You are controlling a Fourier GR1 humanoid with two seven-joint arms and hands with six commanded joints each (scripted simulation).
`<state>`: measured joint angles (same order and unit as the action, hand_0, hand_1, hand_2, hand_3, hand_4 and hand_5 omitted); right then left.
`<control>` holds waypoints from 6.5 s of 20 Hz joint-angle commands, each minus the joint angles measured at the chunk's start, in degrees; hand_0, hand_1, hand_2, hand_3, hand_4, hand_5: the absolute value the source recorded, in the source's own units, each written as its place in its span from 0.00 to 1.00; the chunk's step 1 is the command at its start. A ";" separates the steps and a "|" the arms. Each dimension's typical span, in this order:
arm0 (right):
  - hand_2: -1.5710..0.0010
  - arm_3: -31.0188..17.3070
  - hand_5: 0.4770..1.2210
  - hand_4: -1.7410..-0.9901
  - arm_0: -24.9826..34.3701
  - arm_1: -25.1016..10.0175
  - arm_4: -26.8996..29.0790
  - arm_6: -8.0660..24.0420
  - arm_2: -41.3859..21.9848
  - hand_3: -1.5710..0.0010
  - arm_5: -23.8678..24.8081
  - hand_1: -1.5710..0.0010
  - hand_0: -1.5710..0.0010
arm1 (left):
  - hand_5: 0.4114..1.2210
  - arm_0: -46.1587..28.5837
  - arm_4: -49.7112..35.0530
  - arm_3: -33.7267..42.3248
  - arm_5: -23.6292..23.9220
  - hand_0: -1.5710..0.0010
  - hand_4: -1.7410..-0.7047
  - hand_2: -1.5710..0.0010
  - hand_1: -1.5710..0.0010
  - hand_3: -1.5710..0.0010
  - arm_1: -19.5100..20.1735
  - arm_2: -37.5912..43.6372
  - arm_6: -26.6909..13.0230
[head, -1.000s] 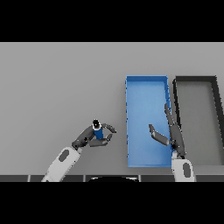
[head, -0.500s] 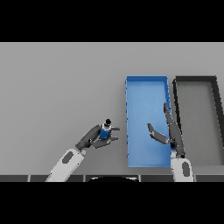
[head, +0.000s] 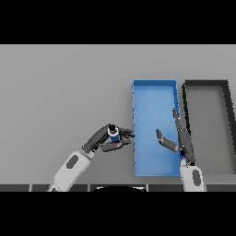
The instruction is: Pick up the blue pipe and place it into the blue bin.
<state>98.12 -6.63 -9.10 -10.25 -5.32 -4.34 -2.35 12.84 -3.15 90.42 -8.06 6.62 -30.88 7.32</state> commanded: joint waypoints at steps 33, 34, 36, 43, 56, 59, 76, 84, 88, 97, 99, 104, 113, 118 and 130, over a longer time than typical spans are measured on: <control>0.97 28.01 0.11 0.60 -1.02 16.05 -9.89 30.25 -22.17 1.00 -10.47 1.00 1.00 | 1.00 -0.24 6.32 1.08 -7.72 0.00 0.26 0.00 0.00 0.00 -5.45 4.19 -5.11; 0.97 27.26 0.10 0.61 0.44 16.76 -9.38 31.54 -22.37 1.00 -11.07 1.00 1.00 | 1.00 -0.79 6.64 1.31 -8.28 0.00 0.27 0.00 0.00 0.00 -5.33 4.02 -3.74; 0.97 25.35 0.10 0.65 5.43 17.45 -9.29 33.33 -21.53 1.00 -12.35 1.00 1.00 | 1.00 -0.44 6.08 1.08 -9.09 0.00 0.27 0.00 0.00 0.00 -5.57 4.96 -4.38; 0.94 21.52 0.05 0.74 18.38 18.41 -6.62 38.34 -17.07 1.00 -16.12 0.97 0.98 | 1.00 -0.92 6.98 0.81 -10.72 0.00 0.26 0.00 0.00 0.00 -7.10 5.95 -5.86; 0.11 16.19 0.61 0.12 23.04 20.40 -2.89 38.75 -16.98 0.20 -15.49 0.12 0.12 | 1.00 -2.41 6.10 1.60 -14.09 0.00 0.03 0.00 0.00 0.05 -9.14 8.54 -7.14; 0.06 15.67 0.80 0.06 23.59 19.59 -3.31 36.54 -18.20 0.11 -14.87 0.06 0.06 | 1.00 -2.33 6.67 1.58 -13.75 0.00 0.02 0.00 0.00 0.09 -10.35 8.45 -7.31; 0.00 15.49 1.00 0.00 23.10 20.00 -8.26 36.53 -21.10 0.00 -8.86 0.00 0.00 | 0.44 -3.63 13.30 3.77 -16.35 0.88 0.72 0.89 0.89 0.90 -8.12 8.77 -10.21; 0.00 16.51 1.00 0.00 23.21 23.57 -3.49 33.80 -18.72 0.00 -8.85 0.00 0.00 | 0.09 -3.02 13.98 1.32 -15.49 0.98 0.78 0.98 0.98 0.98 -7.97 9.63 -11.86; 0.00 19.30 1.00 0.00 28.05 26.58 0.39 40.01 -14.31 0.00 -8.60 0.00 0.00 | 0.06 -2.90 13.86 1.31 -15.79 0.99 0.80 0.99 0.99 0.99 -7.84 9.68 -12.29; 0.00 14.20 1.00 0.00 51.28 6.12 12.96 40.24 4.00 0.00 4.28 0.00 0.00 | 0.02 -3.25 13.29 1.63 -16.02 1.00 0.81 1.00 1.00 1.00 -7.41 9.63 -13.81; 0.00 12.38 1.00 0.00 51.76 -1.57 16.91 40.25 6.39 0.00 8.41 0.00 0.00 | 0.02 -3.93 13.43 2.37 -16.19 1.00 0.82 1.00 1.00 1.00 -7.38 9.04 -13.57; 0.00 13.94 1.00 0.00 42.08 -18.03 25.86 40.26 7.27 0.00 15.97 0.00 0.00 | 0.00 -3.16 13.74 2.70 -15.67 1.00 0.83 1.00 1.00 1.00 -6.63 9.59 -13.10; 0.00 22.16 1.00 0.00 13.73 -21.28 30.91 40.27 3.35 0.00 28.07 0.00 0.00 | 0.01 -4.05 13.56 2.53 -15.55 1.00 0.83 1.00 1.00 1.00 -6.58 8.99 -12.86; 0.00 22.50 1.00 0.00 2.56 -21.37 29.38 40.20 -2.28 0.00 36.48 0.00 0.00 | 0.02 -4.85 13.20 3.32 -15.67 1.00 0.83 1.00 1.00 1.00 -6.06 8.51 -13.20; 0.56 16.87 1.00 0.44 2.34 -36.62 35.95 39.34 -22.03 0.74 57.24 0.56 0.52 | 0.02 -5.66 13.56 4.59 -15.45 1.00 0.83 1.00 1.00 1.00 -6.01 7.52 -13.54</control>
<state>115.04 -4.20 -45.76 25.43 33.04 -26.29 54.79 7.18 10.41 95.00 -23.53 0.60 -23.37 -6.18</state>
